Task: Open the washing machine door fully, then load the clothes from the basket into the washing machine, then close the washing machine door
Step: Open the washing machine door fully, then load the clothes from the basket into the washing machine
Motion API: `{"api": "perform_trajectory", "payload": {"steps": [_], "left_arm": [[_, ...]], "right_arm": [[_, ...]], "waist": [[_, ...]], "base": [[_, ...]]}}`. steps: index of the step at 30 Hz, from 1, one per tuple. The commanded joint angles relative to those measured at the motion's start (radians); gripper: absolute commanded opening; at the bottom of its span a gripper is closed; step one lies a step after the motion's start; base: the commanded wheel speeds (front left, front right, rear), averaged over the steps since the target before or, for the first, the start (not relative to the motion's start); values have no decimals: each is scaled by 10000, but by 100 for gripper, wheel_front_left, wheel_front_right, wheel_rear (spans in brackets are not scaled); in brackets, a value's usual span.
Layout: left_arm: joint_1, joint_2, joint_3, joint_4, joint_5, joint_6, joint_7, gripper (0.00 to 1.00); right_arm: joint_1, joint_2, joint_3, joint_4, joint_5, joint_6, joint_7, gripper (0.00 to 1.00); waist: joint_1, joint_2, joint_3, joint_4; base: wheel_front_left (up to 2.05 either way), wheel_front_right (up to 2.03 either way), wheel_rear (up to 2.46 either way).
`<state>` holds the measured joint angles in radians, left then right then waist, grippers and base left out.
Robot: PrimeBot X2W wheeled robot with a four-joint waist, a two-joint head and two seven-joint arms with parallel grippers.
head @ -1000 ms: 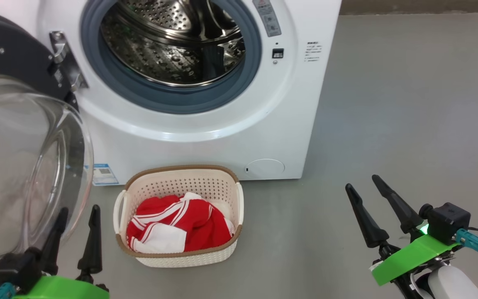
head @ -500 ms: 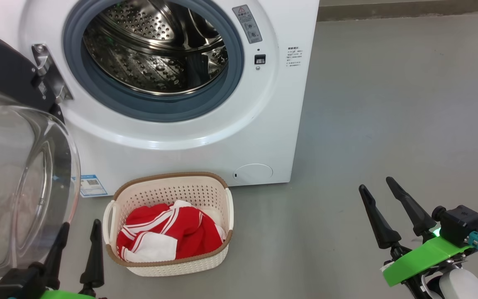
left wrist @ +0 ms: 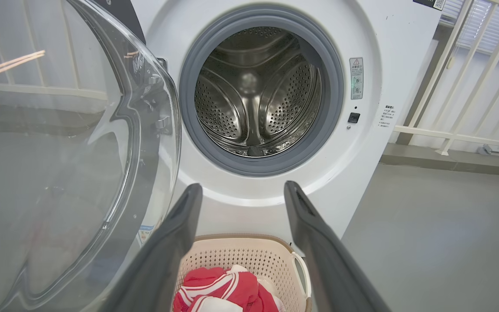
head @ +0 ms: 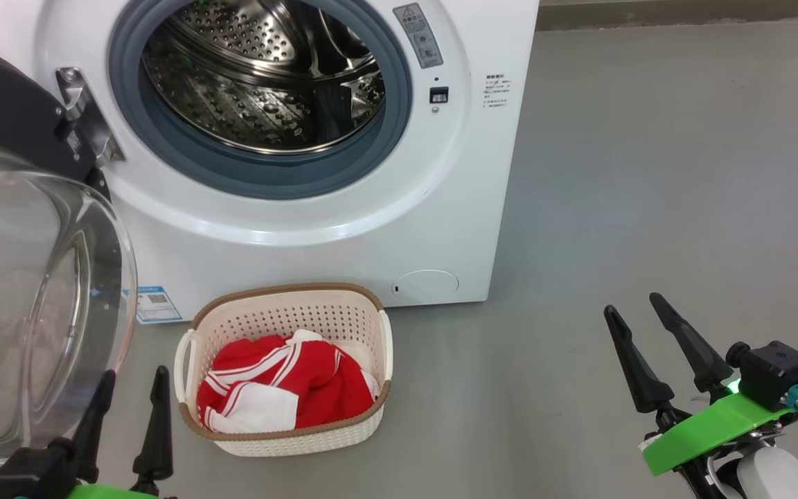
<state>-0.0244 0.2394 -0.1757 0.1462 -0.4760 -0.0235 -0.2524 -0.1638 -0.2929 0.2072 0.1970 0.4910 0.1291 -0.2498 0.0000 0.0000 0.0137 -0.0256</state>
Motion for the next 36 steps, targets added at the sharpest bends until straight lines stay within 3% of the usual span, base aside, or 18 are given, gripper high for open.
{"api": "perform_trajectory", "payload": {"steps": [1, 36], "left_arm": [[-344, 152, 435, -172, 119, -80, -93, 100], [-442, -105, 651, -80, 473, -265, -93, 100]], "right_arm": [[-98, -106, 94, -257, -129, 16, -120, 100], [-146, -33, 74, -289, -157, 16, -120, 100]], "waist": [[0, 0, 10, 6], [0, 0, 155, 96]], "base": [[0, 0, 0], [13, -11, -2]]}}
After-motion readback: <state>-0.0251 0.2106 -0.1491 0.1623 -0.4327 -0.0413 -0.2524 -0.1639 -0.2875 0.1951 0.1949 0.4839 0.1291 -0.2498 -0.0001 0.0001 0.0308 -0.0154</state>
